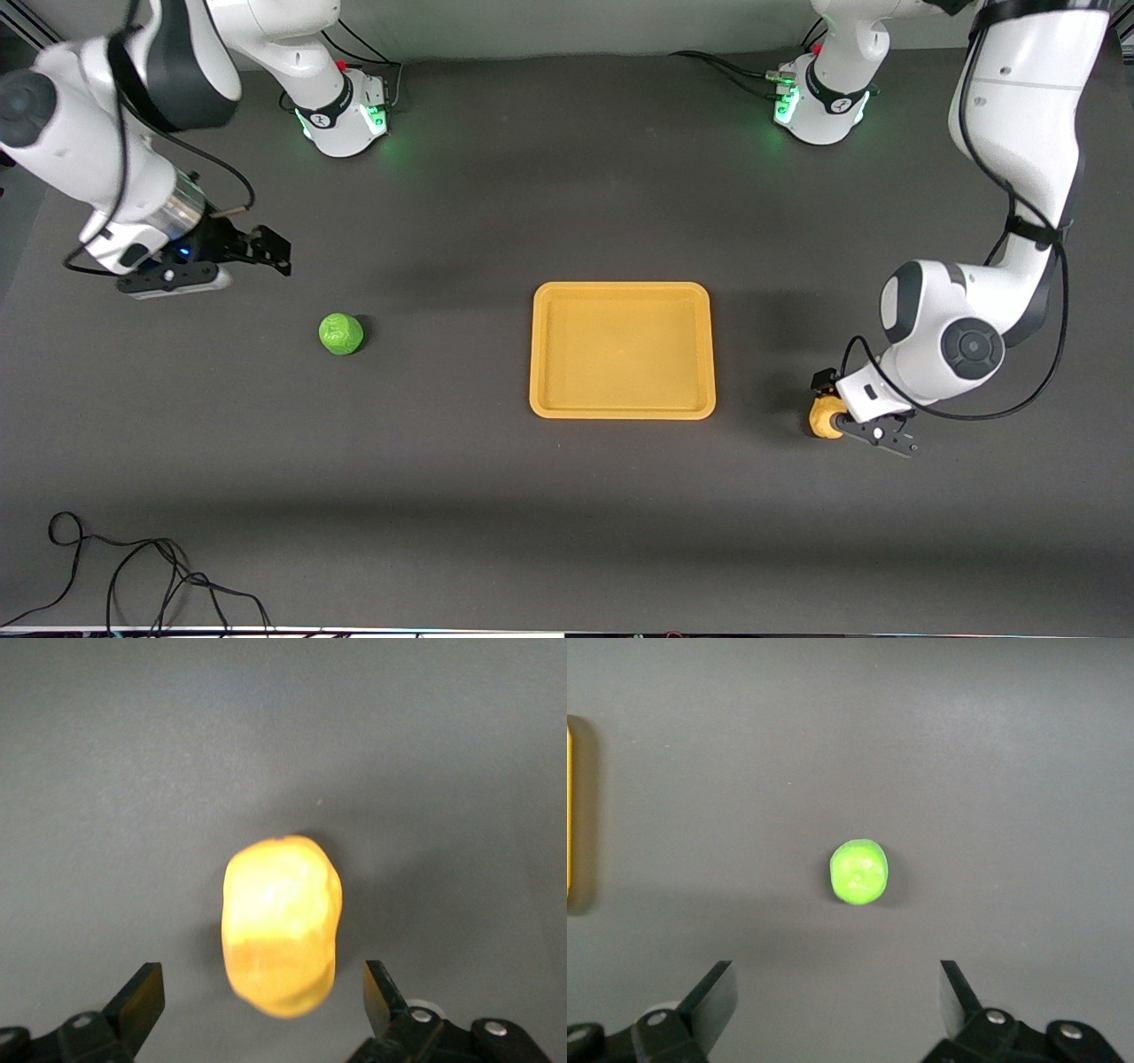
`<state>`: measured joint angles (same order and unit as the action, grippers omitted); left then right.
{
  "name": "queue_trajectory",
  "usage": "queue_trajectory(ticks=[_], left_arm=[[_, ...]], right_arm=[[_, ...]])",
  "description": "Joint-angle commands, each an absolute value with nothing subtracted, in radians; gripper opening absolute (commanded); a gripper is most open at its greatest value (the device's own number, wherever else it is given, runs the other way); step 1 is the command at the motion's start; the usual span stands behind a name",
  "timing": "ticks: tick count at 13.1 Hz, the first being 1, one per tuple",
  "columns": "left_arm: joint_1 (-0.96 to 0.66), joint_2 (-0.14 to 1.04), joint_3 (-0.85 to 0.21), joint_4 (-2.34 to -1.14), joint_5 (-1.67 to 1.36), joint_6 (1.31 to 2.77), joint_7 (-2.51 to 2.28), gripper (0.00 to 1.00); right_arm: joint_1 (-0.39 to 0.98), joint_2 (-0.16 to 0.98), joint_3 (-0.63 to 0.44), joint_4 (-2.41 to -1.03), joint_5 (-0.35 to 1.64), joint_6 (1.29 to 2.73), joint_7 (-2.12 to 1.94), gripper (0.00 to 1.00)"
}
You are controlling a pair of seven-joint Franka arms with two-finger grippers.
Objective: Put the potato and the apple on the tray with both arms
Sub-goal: 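Lower the left gripper onto the potato while the right gripper reaches the apple, then close the left gripper on the potato while the right gripper grasps the apple, then carry the potato onto the tray with the left gripper while the right lifts apple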
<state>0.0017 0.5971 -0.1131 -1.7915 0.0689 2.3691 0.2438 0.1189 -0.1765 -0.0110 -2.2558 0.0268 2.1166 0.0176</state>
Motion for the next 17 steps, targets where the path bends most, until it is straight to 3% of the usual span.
queue_trajectory(ticks=[1, 2, 4, 5, 6, 8, 14, 16, 17], left_arm=[[-0.014, 0.666, -0.112, -1.741, 0.083, 2.365, 0.244, 0.98], [-0.012, 0.675, -0.112, -1.741, 0.083, 2.358, 0.256, 0.93], [-0.012, 0.689, -0.112, -1.735, 0.083, 2.361, 0.247, 0.64], [-0.012, 0.678, -0.112, -1.724, 0.083, 2.346, 0.245, 0.55], [-0.015, 0.670, -0.115, -1.704, 0.078, 2.317, 0.239, 0.54], [-0.064, 0.673, -0.115, -1.602, 0.064, 2.205, 0.163, 0.39], [-0.190, 0.693, -0.182, -1.474, -0.060, 2.135, -0.177, 0.41], [-0.262, 0.690, -0.183, -1.482, -0.063, 2.102, -0.335, 0.50], [-0.291, 0.693, -0.183, -1.483, -0.061, 2.070, -0.407, 0.53]], right_arm=[[0.123, -0.135, -0.018, -2.377, 0.032, 2.317, 0.012, 1.00], [0.123, -0.097, -0.018, -2.400, 0.032, 2.391, 0.012, 1.00], [0.126, 0.010, -0.018, -2.418, 0.032, 2.524, 0.014, 1.00], [0.126, 0.064, -0.018, -2.416, 0.032, 2.580, 0.014, 1.00], [0.126, 0.118, -0.018, -2.416, 0.032, 2.636, 0.014, 1.00], [0.127, 0.204, -0.018, -2.416, 0.032, 2.716, 0.014, 1.00], [0.129, 0.287, -0.015, -2.411, 0.034, 2.747, 0.012, 1.00], [0.129, 0.287, -0.015, -2.408, 0.034, 2.746, 0.011, 0.61], [0.127, 0.285, -0.015, -2.401, 0.034, 2.741, 0.005, 0.53]])
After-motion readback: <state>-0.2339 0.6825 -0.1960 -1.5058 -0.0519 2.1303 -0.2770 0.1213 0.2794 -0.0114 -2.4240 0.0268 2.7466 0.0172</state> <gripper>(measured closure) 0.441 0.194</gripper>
